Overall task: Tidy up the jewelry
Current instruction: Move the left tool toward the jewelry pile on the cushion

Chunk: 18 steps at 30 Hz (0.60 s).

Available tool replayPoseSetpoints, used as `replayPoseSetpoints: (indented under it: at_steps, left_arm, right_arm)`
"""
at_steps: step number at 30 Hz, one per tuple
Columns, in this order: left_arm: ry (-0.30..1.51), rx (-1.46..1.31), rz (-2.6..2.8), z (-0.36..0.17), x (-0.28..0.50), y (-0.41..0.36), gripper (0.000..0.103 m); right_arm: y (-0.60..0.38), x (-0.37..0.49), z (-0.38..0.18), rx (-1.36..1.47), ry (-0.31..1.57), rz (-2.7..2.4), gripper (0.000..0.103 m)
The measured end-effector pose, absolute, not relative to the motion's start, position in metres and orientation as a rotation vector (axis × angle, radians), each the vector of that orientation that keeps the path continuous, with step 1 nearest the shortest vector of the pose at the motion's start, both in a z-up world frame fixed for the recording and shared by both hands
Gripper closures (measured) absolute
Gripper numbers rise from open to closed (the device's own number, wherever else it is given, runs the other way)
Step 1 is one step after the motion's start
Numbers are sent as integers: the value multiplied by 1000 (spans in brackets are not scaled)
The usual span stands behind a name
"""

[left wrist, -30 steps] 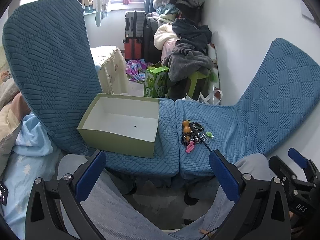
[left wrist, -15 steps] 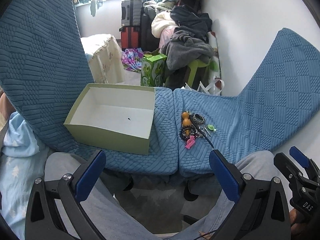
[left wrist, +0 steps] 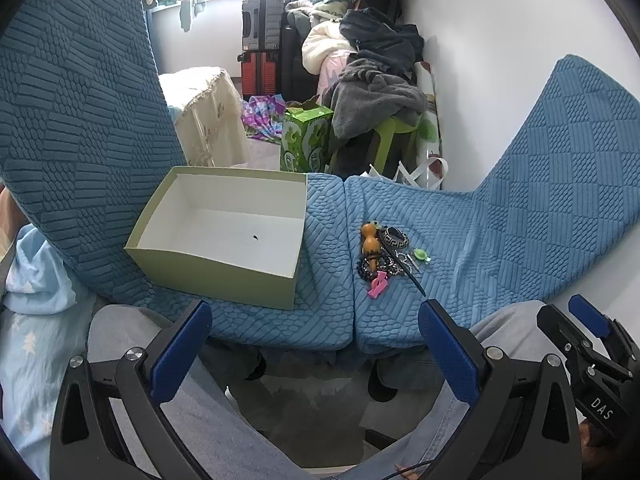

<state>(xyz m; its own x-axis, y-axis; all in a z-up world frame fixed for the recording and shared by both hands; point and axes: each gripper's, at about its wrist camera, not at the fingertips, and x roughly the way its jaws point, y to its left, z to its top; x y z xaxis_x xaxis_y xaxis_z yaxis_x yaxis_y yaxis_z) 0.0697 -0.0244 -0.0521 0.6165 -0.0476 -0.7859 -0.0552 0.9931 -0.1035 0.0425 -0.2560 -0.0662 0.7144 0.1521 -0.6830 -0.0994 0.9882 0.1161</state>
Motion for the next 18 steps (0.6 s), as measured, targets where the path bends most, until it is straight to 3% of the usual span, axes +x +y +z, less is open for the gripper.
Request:
replayPoseSetpoints:
  at_steps: [18]
  left_arm:
    - [908, -136, 1, -57, 81, -23, 0]
  right_arm:
    - [-257, 53, -72, 64, 757, 133, 23]
